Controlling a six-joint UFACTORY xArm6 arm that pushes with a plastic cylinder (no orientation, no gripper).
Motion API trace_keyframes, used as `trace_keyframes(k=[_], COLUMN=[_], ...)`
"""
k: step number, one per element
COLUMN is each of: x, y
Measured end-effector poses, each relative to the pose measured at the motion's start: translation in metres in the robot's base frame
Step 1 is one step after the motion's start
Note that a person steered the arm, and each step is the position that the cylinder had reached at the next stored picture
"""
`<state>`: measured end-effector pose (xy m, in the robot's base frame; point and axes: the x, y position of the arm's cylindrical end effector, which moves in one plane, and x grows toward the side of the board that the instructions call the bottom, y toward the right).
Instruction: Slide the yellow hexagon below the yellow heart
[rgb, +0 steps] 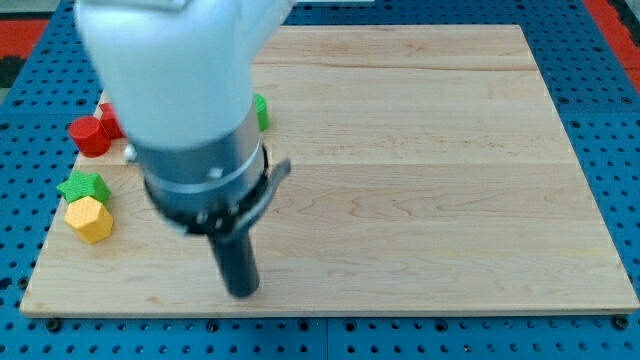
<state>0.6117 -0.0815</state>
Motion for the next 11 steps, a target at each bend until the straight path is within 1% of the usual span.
trace_keyframes(k=[1, 2, 3, 4, 5, 6, 8, 11], x=[0.006, 0.0, -0.031, -0.069, -0.079, -0.081, -0.092, -0.093], y=[-0.02, -0.124, -0.193, -0.216, -0.213, -0.17, -0.122, -0.038])
